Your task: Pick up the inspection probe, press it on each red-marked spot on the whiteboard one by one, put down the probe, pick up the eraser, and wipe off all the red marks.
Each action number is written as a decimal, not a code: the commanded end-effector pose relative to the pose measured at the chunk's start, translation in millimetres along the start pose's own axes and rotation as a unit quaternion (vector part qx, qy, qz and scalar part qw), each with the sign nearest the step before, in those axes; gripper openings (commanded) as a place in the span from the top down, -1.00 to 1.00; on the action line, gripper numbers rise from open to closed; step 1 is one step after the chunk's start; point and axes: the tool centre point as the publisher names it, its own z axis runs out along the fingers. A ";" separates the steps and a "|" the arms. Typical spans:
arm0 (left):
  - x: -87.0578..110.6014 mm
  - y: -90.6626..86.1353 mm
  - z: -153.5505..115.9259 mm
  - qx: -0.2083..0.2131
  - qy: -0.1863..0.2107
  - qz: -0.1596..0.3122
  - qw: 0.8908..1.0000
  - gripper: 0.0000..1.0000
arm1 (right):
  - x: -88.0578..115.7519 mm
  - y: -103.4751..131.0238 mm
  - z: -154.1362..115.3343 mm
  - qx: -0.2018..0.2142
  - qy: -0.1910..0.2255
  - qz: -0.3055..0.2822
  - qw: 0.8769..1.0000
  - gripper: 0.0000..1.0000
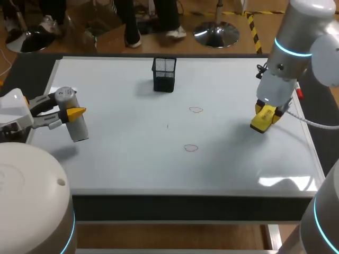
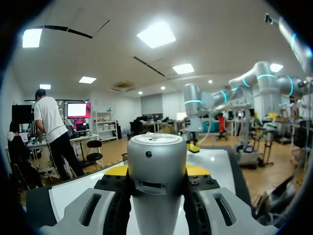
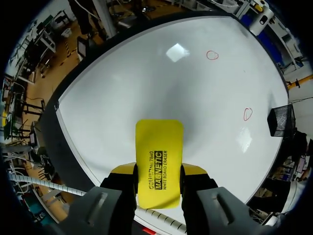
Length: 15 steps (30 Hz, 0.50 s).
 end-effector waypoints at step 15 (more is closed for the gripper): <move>4.2 -26.4 63.8 0.035 0.074 0.020 0.996 1.00 | 0.6 -0.3 -0.8 0.001 0.001 -0.001 1.000 1.00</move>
